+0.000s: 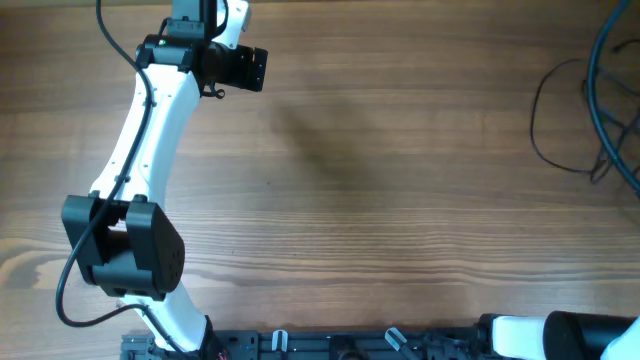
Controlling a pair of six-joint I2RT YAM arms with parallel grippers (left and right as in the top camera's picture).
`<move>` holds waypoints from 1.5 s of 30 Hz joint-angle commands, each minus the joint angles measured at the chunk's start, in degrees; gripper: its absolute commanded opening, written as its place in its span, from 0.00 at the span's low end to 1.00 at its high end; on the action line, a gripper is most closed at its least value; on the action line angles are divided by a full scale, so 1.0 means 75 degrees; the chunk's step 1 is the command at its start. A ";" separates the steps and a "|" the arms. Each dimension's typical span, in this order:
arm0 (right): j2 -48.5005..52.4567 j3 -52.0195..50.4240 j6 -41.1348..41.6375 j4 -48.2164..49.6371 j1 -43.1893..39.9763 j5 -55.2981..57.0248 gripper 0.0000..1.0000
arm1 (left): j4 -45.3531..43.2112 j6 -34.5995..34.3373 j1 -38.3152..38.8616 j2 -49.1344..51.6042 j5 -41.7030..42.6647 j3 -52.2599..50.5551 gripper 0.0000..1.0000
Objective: Untangle cables
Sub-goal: 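Carry the black cable to the right edge with the right gripper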
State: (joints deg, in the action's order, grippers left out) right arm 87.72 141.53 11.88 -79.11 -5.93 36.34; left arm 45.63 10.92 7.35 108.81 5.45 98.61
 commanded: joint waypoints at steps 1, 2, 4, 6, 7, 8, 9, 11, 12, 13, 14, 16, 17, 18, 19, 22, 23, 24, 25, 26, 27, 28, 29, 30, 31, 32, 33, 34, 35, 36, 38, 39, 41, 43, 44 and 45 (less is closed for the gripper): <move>-0.0128 -0.0338 0.0367 0.0015 -0.0466 -0.0233 0.04 | -0.0047 0.0117 -0.0009 -0.0023 0.0096 -0.0017 0.94; -0.0125 -0.0428 0.0437 0.0029 -0.0592 -0.0233 0.04 | -0.0047 0.0117 -0.0009 -0.0023 0.0096 -0.0017 0.95; -0.0128 -0.0624 0.0484 0.0079 -0.0790 -0.0236 0.04 | -0.0050 0.0117 -0.0009 -0.0023 0.0096 -0.0017 0.94; -0.0125 -0.0857 0.0656 0.0119 -0.1032 -0.0239 0.04 | -0.0052 0.0117 -0.0009 -0.0023 0.0093 -0.0017 0.94; -0.0125 -0.0976 0.0688 0.0163 -0.1142 -0.0259 0.04 | -0.0052 0.0117 -0.0009 -0.0023 0.0096 -0.0017 0.94; -0.0125 -0.1105 0.0761 0.0219 -0.1259 -0.0262 0.04 | -0.0052 0.0119 -0.0009 -0.0023 0.0093 -0.0017 0.94; -0.0125 -0.1212 0.0863 0.0248 -0.1390 -0.0262 0.04 | -0.0052 0.0119 -0.0009 -0.0023 0.0093 -0.0017 0.94; -0.0125 -0.1381 0.1017 0.0294 -0.1632 -0.0259 0.04 | -0.0055 0.0119 -0.0009 -0.0023 0.0093 -0.0017 0.94; -0.0125 -0.1478 0.1052 0.0335 -0.1775 -0.0262 0.04 | -0.0058 0.0122 -0.0009 -0.0023 0.0093 -0.0017 0.95; -0.0125 -0.1553 0.1070 0.0376 -0.1915 -0.0262 0.04 | -0.0079 0.0122 -0.0009 -0.0023 0.0093 -0.0017 0.95; -0.0125 -0.1612 0.1183 0.0396 -0.2060 -0.0262 0.05 | -0.0096 0.0122 -0.0009 -0.0023 0.0090 -0.0017 0.95; -0.0125 -0.1751 0.1256 0.0458 -0.2346 -0.0347 0.05 | -0.0122 0.0125 -0.0009 -0.0023 0.0090 -0.0017 0.95; -0.0125 -0.1839 0.1309 0.0490 -0.2500 -0.0425 0.04 | -0.0125 0.0125 -0.0009 -0.0023 0.0090 -0.0017 0.95; -0.0125 -0.1929 0.1373 0.0519 -0.2661 -0.0501 0.05 | -0.0125 0.0125 -0.0009 -0.0023 0.0090 -0.0017 0.95; -0.0125 -0.2020 0.1457 0.0536 -0.2815 -0.0525 0.05 | -0.0122 0.0125 -0.0009 -0.0023 0.0090 -0.0017 0.95; -0.0125 -0.2361 0.1629 0.0708 -0.3279 -0.0772 0.05 | -0.0140 0.0140 -0.0009 -0.0023 0.0090 -0.0017 0.95; -0.0125 -0.2442 0.1626 0.0766 -0.3378 -0.0895 0.04 | -0.0140 0.0192 -0.0009 -0.0023 0.0090 -0.0017 0.95; -0.0122 -0.2570 0.1638 0.0816 -0.3518 -0.0982 0.05 | -0.0137 0.0297 -0.0009 -0.0023 0.0087 -0.0017 0.95; -0.0125 -0.2649 0.1644 0.0842 -0.3585 -0.0979 0.05 | -0.0137 0.0300 -0.0009 -0.0023 0.0079 -0.0017 0.96; -0.0122 -0.2780 0.1699 0.0892 -0.3689 -0.0973 0.05 | -0.0140 0.0297 -0.0009 -0.0023 0.0061 -0.0017 0.96; -0.0125 -0.2906 0.1816 0.0941 -0.3815 -0.0970 0.05 | -0.0143 0.0297 -0.0012 -0.0023 0.0061 -0.0017 0.96; -0.0125 -0.3028 0.1836 0.1005 -0.3920 -0.0970 0.04 | -0.0146 0.0300 -0.0012 -0.0023 0.0061 -0.0017 0.97; -0.0122 -0.3127 0.1836 0.1049 -0.4010 -0.0970 0.05 | -0.0157 0.0297 -0.0009 -0.0023 0.0061 -0.0017 0.97; -0.0122 -0.3296 0.1886 0.1125 -0.4153 -0.0973 0.05 | -0.0166 0.0303 -0.0009 -0.0023 0.0061 -0.0017 0.96; -0.0119 -0.3459 0.1906 0.1207 -0.4266 -0.0982 0.05 | -0.0169 0.0323 -0.0009 -0.0023 0.0061 -0.0017 0.97; -0.0117 -0.3590 0.1900 0.1268 -0.4345 -0.1005 0.04 | -0.0178 0.0323 -0.0012 -0.0023 0.0061 -0.0017 0.97; -0.0108 -0.3751 0.1909 0.1335 -0.4441 -0.1046 0.05 | -0.0192 0.0323 -0.0017 -0.0023 0.0061 -0.0017 0.97; -0.0082 -0.3917 0.1906 0.1422 -0.4538 -0.1087 0.05 | -0.0195 0.0323 -0.0017 -0.0023 0.0061 -0.0017 0.97; -0.0058 -0.4130 0.1953 0.1515 -0.4645 -0.1084 0.05 | -0.0195 0.0323 -0.0017 -0.0023 0.0061 -0.0017 0.97; -0.0038 -0.4269 0.1996 0.1571 -0.4712 -0.1084 0.05 | -0.0198 0.0323 -0.0017 -0.0023 0.0061 -0.0017 0.97; 0.0029 -0.4674 0.2034 0.1754 -0.4913 -0.1087 0.05 | -0.0195 0.0323 -0.0017 -0.0023 0.0061 -0.0017 0.97; 0.0070 -0.4855 0.2040 0.1845 -0.5010 -0.1099 0.05 | -0.0195 0.0323 -0.0017 -0.0023 0.0064 -0.0017 0.97; 0.0154 -0.5152 0.2037 0.2002 -0.5176 -0.1274 0.04 | -0.0198 0.0323 -0.0017 -0.0023 0.0061 -0.0017 0.97; 0.0254 -0.5520 0.2037 0.2226 -0.5386 -0.1355 0.05 | -0.0201 0.0329 -0.0017 -0.0023 0.0061 -0.0017 0.97; 0.0306 -0.5648 0.2037 0.2311 -0.5499 -0.1454 0.04 | -0.0204 0.0361 -0.0017 -0.0023 0.0061 -0.0017 0.97; 0.0373 -0.5747 0.2037 0.2363 -0.5625 -0.1565 0.05 | -0.0201 0.0385 -0.0017 -0.0023 0.0061 -0.0017 0.98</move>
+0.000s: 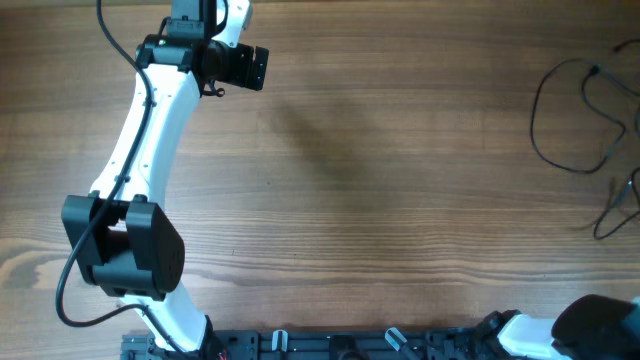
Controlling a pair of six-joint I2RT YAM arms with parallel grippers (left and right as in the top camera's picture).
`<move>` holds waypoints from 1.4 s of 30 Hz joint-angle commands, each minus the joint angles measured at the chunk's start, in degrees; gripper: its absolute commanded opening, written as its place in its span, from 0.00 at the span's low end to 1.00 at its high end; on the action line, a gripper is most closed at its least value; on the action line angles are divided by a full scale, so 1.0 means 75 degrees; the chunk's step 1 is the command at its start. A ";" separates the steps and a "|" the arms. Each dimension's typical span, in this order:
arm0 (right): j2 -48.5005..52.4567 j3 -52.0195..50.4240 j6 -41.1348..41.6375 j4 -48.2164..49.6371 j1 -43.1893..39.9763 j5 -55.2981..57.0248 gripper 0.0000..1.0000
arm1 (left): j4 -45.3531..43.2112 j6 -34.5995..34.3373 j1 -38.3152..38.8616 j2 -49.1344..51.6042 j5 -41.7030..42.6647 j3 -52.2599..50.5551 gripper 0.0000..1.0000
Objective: Untangle cables
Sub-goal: 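Carry the black cable to the right edge with the right gripper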
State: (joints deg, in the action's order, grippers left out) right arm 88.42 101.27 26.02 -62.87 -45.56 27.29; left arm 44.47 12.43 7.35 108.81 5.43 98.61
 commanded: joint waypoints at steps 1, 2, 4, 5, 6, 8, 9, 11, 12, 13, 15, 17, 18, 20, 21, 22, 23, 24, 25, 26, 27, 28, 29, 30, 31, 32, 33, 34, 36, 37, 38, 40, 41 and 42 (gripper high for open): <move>0.0335 -0.0440 0.0149 0.0236 -0.0443 -0.0437 0.05 | -0.0047 0.0184 -0.0017 -0.0023 0.0064 -0.0017 0.98; 0.0423 -0.0490 0.0146 0.0262 -0.0592 -0.0554 0.05 | -0.0058 0.0184 -0.0017 -0.0023 0.0064 -0.0017 0.98; 0.0662 -0.0507 0.0122 0.0280 -0.0941 -0.1003 0.05 | -0.0064 0.0224 -0.0017 -0.0023 0.0064 -0.0017 0.98; 0.0784 -0.0507 0.0085 0.0294 -0.1122 -0.1241 0.05 | -0.0064 0.0242 -0.0015 -0.0023 0.0064 -0.0017 0.98; 0.0918 -0.0507 0.0058 0.0300 -0.1300 -0.1454 0.05 | -0.0064 0.0268 -0.0015 -0.0023 0.0067 -0.0017 0.98; 0.1207 -0.0507 -0.0070 0.0338 -0.1609 -0.1833 0.05 | -0.0064 0.0268 -0.0015 -0.0023 0.0064 -0.0017 0.99; 0.1378 -0.0507 -0.0073 0.0350 -0.1757 -0.1947 0.05 | -0.0064 0.0274 -0.0015 -0.0023 0.0064 -0.0017 0.98; 0.1638 -0.0507 -0.0079 0.0379 -0.1915 -0.1970 0.05 | -0.0061 0.0291 -0.0015 -0.0023 0.0064 -0.0017 0.99; 0.1754 -0.0507 -0.0096 0.0405 -0.1964 -0.1973 0.05 | -0.0061 0.0291 -0.0015 -0.0023 0.0064 -0.0017 0.99; 0.1862 -0.0507 -0.0172 0.0446 -0.1996 -0.2031 0.05 | -0.0064 0.0291 -0.0015 -0.0023 0.0064 -0.0017 0.99; 0.2104 -0.0507 -0.0277 0.0510 -0.2011 -0.2081 0.05 | -0.0061 0.0291 -0.0015 -0.0023 0.0064 -0.0017 0.99; 0.2302 -0.0507 -0.0294 0.0522 -0.2008 -0.2078 0.05 | -0.0061 0.0291 -0.0015 -0.0023 0.0064 -0.0017 0.99; 0.2454 -0.0507 -0.0370 0.0525 -0.2008 -0.2078 0.04 | -0.0061 0.0291 -0.0015 -0.0023 0.0064 -0.0017 0.99; 0.2696 -0.0507 -0.0428 0.0522 -0.2008 -0.2084 0.05 | -0.0052 0.0291 -0.0015 -0.0023 0.0061 -0.0017 0.99; 0.2821 -0.0507 -0.0472 0.0519 -0.2008 -0.2116 0.05 | -0.0044 0.0291 -0.0015 -0.0023 0.0061 -0.0017 0.99; 0.2935 -0.0507 -0.0466 0.0501 -0.2008 -0.2119 0.05 | -0.0035 0.0291 -0.0015 -0.0023 0.0061 -0.0017 0.99; 0.3037 -0.0507 -0.0469 0.0493 -0.2008 -0.2110 0.05 | -0.0029 0.0291 -0.0015 -0.0023 0.0061 -0.0017 0.99; 0.3112 -0.0507 -0.0469 0.0484 -0.2008 -0.2110 0.05 | -0.0023 0.0291 -0.0015 -0.0023 0.0061 -0.0017 0.99; 0.3182 -0.0507 -0.0466 0.0472 -0.2011 -0.2107 0.05 | -0.0015 0.0291 -0.0015 -0.0023 0.0061 -0.0017 0.99; 0.3238 -0.0507 -0.0469 0.0469 -0.2011 -0.2104 0.05 | -0.0009 0.0291 -0.0015 -0.0023 0.0061 -0.0017 0.99; 0.3258 -0.0507 -0.0463 0.0466 -0.2017 -0.2104 0.05 | -0.0009 0.0291 -0.0015 -0.0023 0.0061 -0.0017 0.99; 0.3281 -0.0507 -0.0460 0.0463 -0.2017 -0.2098 0.05 | -0.0006 0.0291 -0.0015 -0.0023 0.0061 -0.0017 0.99; 0.3284 -0.0507 -0.0434 0.0434 -0.2017 -0.2025 0.05 | -0.0006 0.0291 -0.0015 -0.0023 0.0061 -0.0017 1.00; 0.3284 -0.0507 -0.0358 0.0399 -0.2017 -0.1874 0.04 | -0.0006 0.0291 -0.0015 -0.0023 0.0061 -0.0017 0.99; 0.3284 -0.0507 -0.0254 0.0356 -0.2025 -0.1719 0.05 | -0.0006 0.0291 -0.0015 -0.0023 0.0061 -0.0017 1.00; 0.3284 -0.0507 -0.0248 0.0335 -0.2040 -0.1673 0.05 | -0.0003 0.0291 -0.0015 -0.0023 0.0061 -0.0017 1.00; 0.3284 -0.0507 -0.0245 0.0321 -0.2066 -0.1687 0.04 | 0.0000 0.0291 -0.0015 -0.0023 0.0061 -0.0017 1.00; 0.3284 -0.0507 -0.0248 0.0309 -0.2090 -0.1702 0.05 | 0.0000 0.0291 -0.0015 -0.0023 0.0061 -0.0017 1.00; 0.3284 -0.0507 -0.0245 0.0294 -0.2133 -0.1702 0.04 | 0.0000 0.0294 -0.0015 -0.0023 0.0061 -0.0017 1.00; 0.3284 -0.0507 -0.0248 0.0289 -0.2139 -0.1702 0.05 | -0.0003 0.0294 -0.0015 -0.0023 0.0061 -0.0017 1.00; 0.3284 -0.0507 -0.0245 0.0286 -0.2139 -0.1702 0.05 | -0.0003 0.0294 -0.0015 -0.0023 0.0061 -0.0017 1.00; 0.3284 -0.0507 -0.0245 0.0280 -0.2136 -0.1699 0.05 | -0.0003 0.0294 -0.0015 -0.0023 0.0061 -0.0017 1.00; 0.3284 -0.0507 -0.0245 0.0268 -0.2139 -0.1696 0.04 | -0.0003 0.0294 -0.0015 -0.0023 0.0061 -0.0017 1.00; 0.3284 -0.0507 -0.0245 0.0262 -0.2139 -0.1690 0.05 | -0.0003 0.0294 -0.0015 -0.0023 0.0061 -0.0017 0.99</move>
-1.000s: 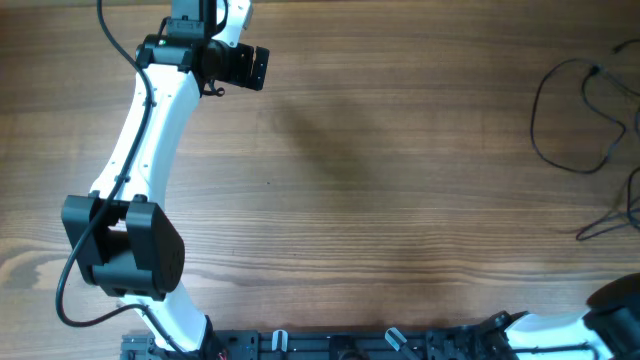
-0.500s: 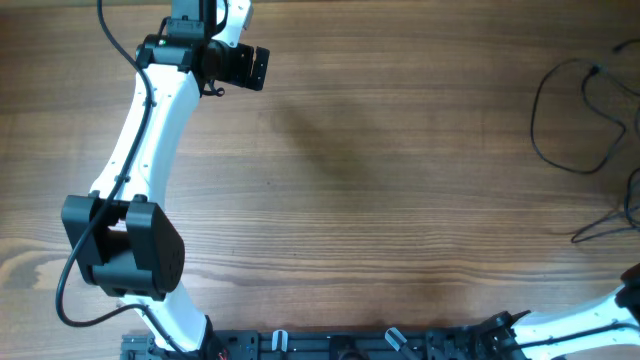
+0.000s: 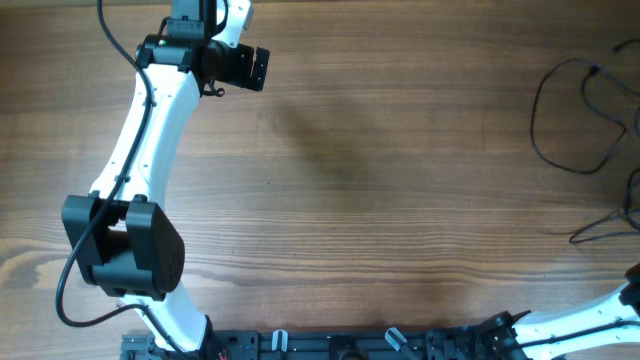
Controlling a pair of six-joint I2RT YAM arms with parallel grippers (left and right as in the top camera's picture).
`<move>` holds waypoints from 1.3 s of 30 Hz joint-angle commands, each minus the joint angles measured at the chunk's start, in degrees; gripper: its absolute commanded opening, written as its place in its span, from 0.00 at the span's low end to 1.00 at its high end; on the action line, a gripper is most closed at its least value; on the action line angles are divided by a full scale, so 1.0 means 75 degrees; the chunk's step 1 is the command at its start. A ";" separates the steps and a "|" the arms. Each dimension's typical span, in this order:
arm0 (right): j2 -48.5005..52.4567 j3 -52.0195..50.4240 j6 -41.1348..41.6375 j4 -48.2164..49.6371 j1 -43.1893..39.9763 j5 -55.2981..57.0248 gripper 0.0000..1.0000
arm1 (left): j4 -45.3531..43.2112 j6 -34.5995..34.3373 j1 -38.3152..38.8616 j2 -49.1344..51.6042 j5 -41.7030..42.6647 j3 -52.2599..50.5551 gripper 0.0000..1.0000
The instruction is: Untangle cables
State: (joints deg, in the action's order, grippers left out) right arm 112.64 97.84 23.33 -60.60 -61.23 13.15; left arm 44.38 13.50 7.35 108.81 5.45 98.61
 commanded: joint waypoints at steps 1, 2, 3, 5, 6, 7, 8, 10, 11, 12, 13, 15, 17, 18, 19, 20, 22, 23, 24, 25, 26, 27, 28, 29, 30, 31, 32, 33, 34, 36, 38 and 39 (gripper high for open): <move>0.0055 -0.0050 0.0117 -0.0041 -0.0050 0.0216 0.05 | 0.0006 0.0154 -0.0015 -0.0023 0.0058 -0.0017 1.00; 0.0055 -0.0050 0.0117 -0.0044 -0.0047 0.0216 0.05 | 0.0009 0.0154 -0.0015 -0.0023 0.0058 -0.0017 1.00; 0.0055 -0.0050 0.0114 -0.0050 -0.0050 0.0219 0.04 | 0.0009 0.0152 -0.0015 -0.0023 0.0058 -0.0017 1.00; 0.0055 -0.0050 0.0117 -0.0055 -0.0050 0.0248 0.04 | 0.0009 0.0154 -0.0015 -0.0023 0.0058 -0.0017 1.00; 0.0055 -0.0050 0.0117 -0.0055 -0.0050 0.0245 0.05 | 0.0006 0.0154 -0.0015 -0.0023 0.0058 -0.0017 1.00; 0.0055 -0.0050 0.0114 -0.0055 -0.0047 0.0245 0.05 | 0.0009 0.0154 -0.0015 -0.0023 0.0058 -0.0017 1.00; 0.0055 -0.0050 0.0117 -0.0061 -0.0050 0.0245 0.05 | 0.0006 0.0154 -0.0015 -0.0023 0.0058 -0.0017 1.00; 0.0055 -0.0050 0.0117 -0.0067 -0.0050 0.0248 0.05 | 0.0009 0.0154 -0.0015 -0.0023 0.0058 -0.0017 1.00; 0.0055 -0.0050 0.0114 -0.0070 -0.0050 0.0248 0.05 | 0.0006 0.0154 -0.0015 -0.0023 0.0058 -0.0017 1.00; 0.0055 -0.0050 0.0117 -0.0073 -0.0050 0.0248 0.05 | 0.0006 0.0157 -0.0015 -0.0023 0.0058 -0.0017 1.00; 0.0055 -0.0050 0.0114 -0.0082 -0.0050 0.0251 0.04 | 0.0009 0.0175 -0.0015 -0.0023 0.0058 -0.0017 1.00; 0.0055 -0.0050 0.0117 -0.0093 -0.0050 0.0306 0.05 | 0.0006 0.0178 -0.0015 -0.0023 0.0055 -0.0017 1.00; 0.0055 -0.0050 0.0117 -0.0090 -0.0050 0.0303 0.04 | 0.0006 0.0178 -0.0015 -0.0023 0.0055 -0.0017 1.00; 0.0055 -0.0050 0.0119 -0.0090 -0.0050 0.0303 0.05 | 0.0006 0.0178 -0.0015 -0.0023 0.0055 -0.0017 1.00; 0.0055 -0.0050 0.0119 -0.0090 -0.0050 0.0303 0.05 | 0.0009 0.0178 -0.0015 -0.0023 0.0055 -0.0017 1.00; 0.0055 -0.0050 0.0119 -0.0090 -0.0050 0.0303 0.05 | 0.0006 0.0178 -0.0015 -0.0023 0.0055 -0.0017 1.00; 0.0055 -0.0050 0.0117 -0.0096 -0.0050 0.0303 0.05 | 0.0009 0.0178 -0.0015 -0.0023 0.0055 -0.0017 1.00; 0.0055 -0.0050 0.0119 -0.0096 -0.0050 0.0303 0.05 | 0.0009 0.0178 -0.0015 -0.0023 0.0055 -0.0017 1.00; 0.0055 -0.0050 0.0117 -0.0099 -0.0050 0.0303 0.06 | 0.0009 0.0178 -0.0015 -0.0023 0.0055 -0.0017 1.00; 0.0055 -0.0050 0.0119 -0.0099 -0.0050 0.0303 0.06 | 0.0009 0.0178 -0.0015 -0.0023 0.0055 -0.0017 1.00; 0.0055 -0.0050 0.0119 -0.0102 -0.0050 0.0300 0.06 | 0.0009 0.0178 -0.0015 -0.0023 0.0055 -0.0017 1.00; 0.0055 -0.0050 0.0119 -0.0102 -0.0050 0.0300 0.07 | 0.0009 0.0178 -0.0015 -0.0023 0.0055 -0.0017 1.00; 0.0055 -0.0050 0.0119 -0.0102 -0.0050 0.0300 0.07 | 0.0009 0.0178 -0.0015 -0.0023 0.0055 -0.0017 1.00; 0.0055 -0.0050 0.0119 -0.0102 -0.0050 0.0300 0.07 | 0.0009 0.0178 -0.0015 -0.0023 0.0055 -0.0017 1.00; 0.0055 -0.0050 0.0119 -0.0099 -0.0050 0.0303 0.07 | 0.0009 0.0175 -0.0015 -0.0023 0.0029 -0.0017 1.00; 0.0055 -0.0050 0.0119 -0.0099 -0.0050 0.0300 0.07 | 0.0009 0.0175 -0.0015 -0.0023 -0.0006 -0.0017 1.00; 0.0055 -0.0050 0.0119 -0.0099 -0.0050 0.0300 0.07 | 0.0012 0.0178 -0.0015 -0.0023 -0.0038 -0.0017 1.00; 0.0055 -0.0050 0.0119 -0.0099 -0.0050 0.0303 0.07 | 0.0012 0.0178 -0.0015 -0.0023 -0.0055 -0.0017 1.00; 0.0055 -0.0050 0.0125 -0.0102 -0.0050 0.0300 0.07 | 0.0012 0.0178 -0.0015 -0.0023 -0.0055 -0.0017 1.00; 0.0055 -0.0050 0.0143 -0.0108 -0.0050 0.0303 0.10 | 0.0017 0.0175 -0.0015 -0.0023 -0.0055 -0.0017 1.00; 0.0055 -0.0050 0.0146 -0.0108 -0.0050 0.0303 0.11 | 0.0029 0.0175 -0.0015 -0.0023 -0.0055 -0.0017 1.00; 0.0055 -0.0050 0.0146 -0.0108 -0.0050 0.0303 0.13 | 0.0032 0.0175 -0.0015 -0.0023 -0.0055 -0.0017 1.00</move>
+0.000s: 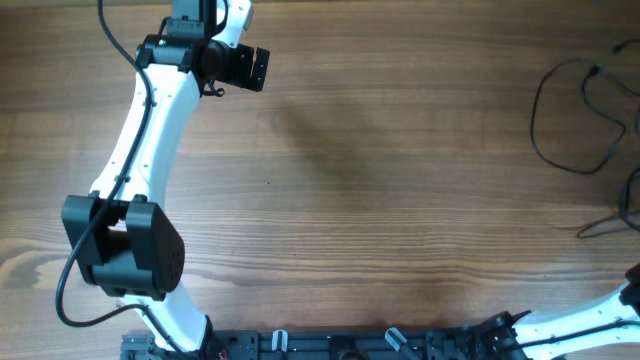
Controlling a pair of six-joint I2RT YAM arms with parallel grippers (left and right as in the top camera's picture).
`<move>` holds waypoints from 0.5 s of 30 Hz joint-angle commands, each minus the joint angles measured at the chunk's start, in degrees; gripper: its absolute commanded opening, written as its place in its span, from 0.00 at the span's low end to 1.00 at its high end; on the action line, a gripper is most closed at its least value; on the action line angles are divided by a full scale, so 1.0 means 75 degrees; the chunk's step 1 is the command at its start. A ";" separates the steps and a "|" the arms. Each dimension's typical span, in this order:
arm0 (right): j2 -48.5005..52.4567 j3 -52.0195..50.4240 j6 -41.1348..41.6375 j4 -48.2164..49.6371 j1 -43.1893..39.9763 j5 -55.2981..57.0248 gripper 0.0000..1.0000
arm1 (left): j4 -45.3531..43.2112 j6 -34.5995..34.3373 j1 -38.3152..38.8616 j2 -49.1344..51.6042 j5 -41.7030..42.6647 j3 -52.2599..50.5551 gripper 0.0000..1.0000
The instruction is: Untangle cables
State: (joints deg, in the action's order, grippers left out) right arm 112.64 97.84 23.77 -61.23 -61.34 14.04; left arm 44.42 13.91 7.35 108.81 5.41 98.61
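Observation:
A thin dark cable (pixel 545 128) lies in a loop at the table's far right, with a second bend (pixel 603 88) inside it running to the right edge. Lower down, a separate strand (pixel 603 224) trails in from the right edge. My left arm (pixel 160 110) reaches to the table's far edge at the upper left; its fingers are past the top of the overhead view. Only a white link of my right arm (pixel 585 320) shows at the bottom right; its gripper is beyond the frame.
The left arm's dark elbow joint (pixel 125 245) stands over the table's left side. A black rail (pixel 340 345) with the arm mounts runs along the near edge. The wooden table (pixel 380 190) stretches between the arms.
The loose strand at the lower right has shifted slightly toward the right edge. The cable loop, the left arm and the right arm's visible link look unchanged.
At first several strands, one bluish, were bunched at the right edge over the loop. Then the bluish strand was gone and a thin strand lay lower, apart from the loop. Later it lay lower still with the right arm stretched to the right edge, as now.

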 commanded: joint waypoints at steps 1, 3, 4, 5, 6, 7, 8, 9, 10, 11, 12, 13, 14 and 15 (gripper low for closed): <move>0.0055 -0.0050 0.0085 -0.0023 -0.0035 0.0184 0.13 | 0.0026 0.0122 -0.0015 -0.0023 -0.0050 -0.0017 1.00; 0.0055 -0.0050 0.0087 -0.0029 -0.0035 0.0184 0.13 | 0.0026 0.0122 -0.0015 -0.0023 -0.0050 -0.0017 1.00; 0.0055 -0.0050 0.0087 -0.0029 -0.0035 0.0187 0.13 | 0.0023 0.0119 -0.0015 -0.0023 -0.0050 -0.0017 1.00; 0.0055 -0.0050 0.0087 -0.0029 -0.0035 0.0187 0.13 | 0.0026 0.0122 -0.0015 -0.0023 -0.0050 -0.0017 1.00; 0.0055 -0.0050 0.0087 -0.0029 -0.0035 0.0187 0.12 | 0.0026 0.0122 -0.0015 -0.0023 -0.0050 -0.0017 1.00; 0.0055 -0.0050 0.0087 -0.0029 -0.0035 0.0189 0.11 | 0.0023 0.0122 -0.0015 -0.0023 -0.0050 -0.0017 1.00; 0.0055 -0.0050 0.0087 -0.0032 -0.0035 0.0210 0.11 | 0.0026 0.0122 -0.0015 -0.0023 -0.0050 -0.0017 1.00; 0.0055 -0.0050 0.0090 -0.0032 -0.0035 0.0210 0.11 | 0.0026 0.0119 -0.0015 -0.0023 -0.0050 -0.0017 1.00; 0.0055 -0.0050 0.0087 -0.0032 -0.0035 0.0210 0.11 | 0.0026 0.0119 -0.0015 -0.0023 -0.0050 -0.0017 1.00; 0.0055 -0.0050 0.0090 -0.0032 -0.0035 0.0210 0.12 | 0.0026 0.0122 -0.0015 -0.0023 -0.0050 -0.0017 1.00; 0.0055 -0.0050 0.0090 -0.0035 -0.0035 0.0210 0.12 | 0.0026 0.0122 -0.0015 -0.0023 -0.0050 -0.0017 1.00; 0.0055 -0.0050 0.0093 -0.0035 -0.0035 0.0210 0.12 | 0.0026 0.0122 -0.0015 -0.0023 -0.0050 -0.0017 1.00; 0.0055 -0.0050 0.0093 -0.0035 -0.0032 0.0207 0.13 | 0.0026 0.0122 -0.0015 -0.0023 -0.0050 -0.0017 1.00; 0.0055 -0.0050 0.0102 -0.0035 -0.0032 0.0192 0.13 | 0.0026 0.0122 -0.0015 -0.0023 -0.0050 -0.0017 1.00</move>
State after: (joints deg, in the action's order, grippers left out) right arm 112.64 97.84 23.99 -61.25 -61.34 14.20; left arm 44.60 13.91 7.33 108.81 5.41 98.61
